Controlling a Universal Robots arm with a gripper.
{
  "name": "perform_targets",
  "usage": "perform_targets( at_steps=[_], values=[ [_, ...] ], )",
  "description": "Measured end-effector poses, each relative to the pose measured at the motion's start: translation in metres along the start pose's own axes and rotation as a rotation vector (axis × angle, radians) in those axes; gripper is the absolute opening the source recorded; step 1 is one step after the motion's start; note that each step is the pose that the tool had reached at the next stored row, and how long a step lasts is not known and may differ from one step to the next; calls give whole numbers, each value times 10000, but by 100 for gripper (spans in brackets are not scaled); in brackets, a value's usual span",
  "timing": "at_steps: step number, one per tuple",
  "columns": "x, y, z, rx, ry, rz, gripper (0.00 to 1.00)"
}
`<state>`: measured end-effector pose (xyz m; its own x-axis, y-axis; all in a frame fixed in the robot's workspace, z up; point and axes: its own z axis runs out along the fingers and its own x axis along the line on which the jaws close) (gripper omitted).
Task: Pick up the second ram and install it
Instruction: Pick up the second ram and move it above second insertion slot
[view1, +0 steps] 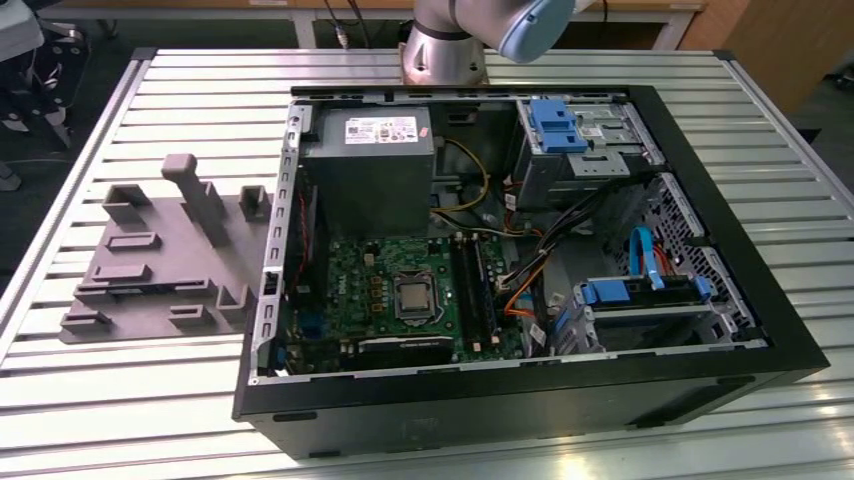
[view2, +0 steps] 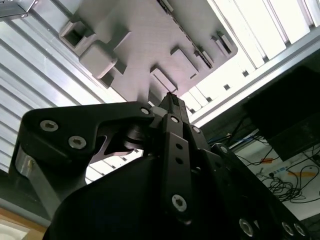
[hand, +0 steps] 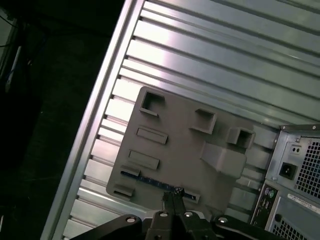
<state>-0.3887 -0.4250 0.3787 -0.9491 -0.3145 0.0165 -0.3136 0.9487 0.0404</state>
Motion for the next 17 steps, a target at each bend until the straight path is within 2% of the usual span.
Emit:
perform_targets(
  at_steps=[8, 17],
  values=[
    [0, 0, 0, 15, 35, -868, 11],
    [0, 0, 1, 40, 94, -2314, 11]
  ],
)
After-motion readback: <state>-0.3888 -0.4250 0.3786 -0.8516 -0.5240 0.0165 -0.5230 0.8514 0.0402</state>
